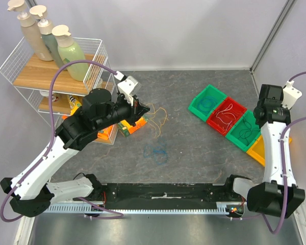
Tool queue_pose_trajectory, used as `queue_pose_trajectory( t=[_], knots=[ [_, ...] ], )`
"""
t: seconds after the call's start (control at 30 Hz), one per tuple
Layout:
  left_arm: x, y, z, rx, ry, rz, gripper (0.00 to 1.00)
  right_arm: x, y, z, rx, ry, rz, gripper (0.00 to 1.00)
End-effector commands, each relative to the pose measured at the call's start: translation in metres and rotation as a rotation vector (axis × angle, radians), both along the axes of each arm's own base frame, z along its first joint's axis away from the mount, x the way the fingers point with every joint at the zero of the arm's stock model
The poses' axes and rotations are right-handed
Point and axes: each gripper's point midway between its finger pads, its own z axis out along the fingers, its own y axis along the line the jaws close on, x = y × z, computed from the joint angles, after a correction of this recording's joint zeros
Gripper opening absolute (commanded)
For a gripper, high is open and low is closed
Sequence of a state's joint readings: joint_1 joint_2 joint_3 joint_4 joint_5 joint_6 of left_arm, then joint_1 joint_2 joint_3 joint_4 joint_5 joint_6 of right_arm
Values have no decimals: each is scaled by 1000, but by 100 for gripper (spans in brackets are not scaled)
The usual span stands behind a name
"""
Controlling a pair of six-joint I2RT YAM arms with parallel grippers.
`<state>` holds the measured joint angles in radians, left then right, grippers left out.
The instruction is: Untangle the cables
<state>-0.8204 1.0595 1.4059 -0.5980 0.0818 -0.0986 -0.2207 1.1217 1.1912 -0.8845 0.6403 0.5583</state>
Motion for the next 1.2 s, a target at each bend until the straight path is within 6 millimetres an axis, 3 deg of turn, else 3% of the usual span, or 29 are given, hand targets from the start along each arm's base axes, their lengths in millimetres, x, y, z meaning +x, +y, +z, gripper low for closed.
queue_pose_trajectory(
  t=[0.0,0.1,0.23,0.37,0.53,0.6,0.73,0.8,0.83,0.9,0.97,1.03,1.1,1.17],
  knots=[
    [2,3,2,33,-55,-6,2,-31,-41,-7,-184,189,-205,0],
    [3,4,2,48,-80,-3,2,-62,-61,-23,-204,289,-367,0],
    [-1,-4,-2,107,-129,-34,2,-82,-61,-58,-101,320,-425,0],
    [-5,-16,-3,133,-150,-79,2,-86,-62,-78,-89,352,-428,0],
    [-3,-26,-2,142,-159,-96,2,-74,-62,-101,-61,385,-362,2],
    [-2,-28,-2,144,-154,-96,2,-66,-59,-108,-25,383,-324,16],
    [-1,-32,-3,143,-141,-100,2,-52,-55,-103,11,348,-247,55],
    [-1,-34,-3,138,-133,-103,2,-45,-51,-96,19,319,-209,63],
    [-1,-35,-3,136,-128,-106,2,-42,-49,-91,17,309,-185,72],
    [-1,-38,-5,131,-113,-112,2,-31,-41,-75,1,282,-133,75],
    [-2,-42,-5,122,-102,-120,2,-2,-15,-65,47,209,28,76],
    [-2,-45,-6,109,-84,-120,2,33,31,-54,113,87,265,77],
    [-3,-48,-6,96,-68,-127,2,69,102,-45,215,-46,622,82],
    [-3,-50,-6,92,-64,-133,2,84,175,-38,334,-179,956,84]
  ],
)
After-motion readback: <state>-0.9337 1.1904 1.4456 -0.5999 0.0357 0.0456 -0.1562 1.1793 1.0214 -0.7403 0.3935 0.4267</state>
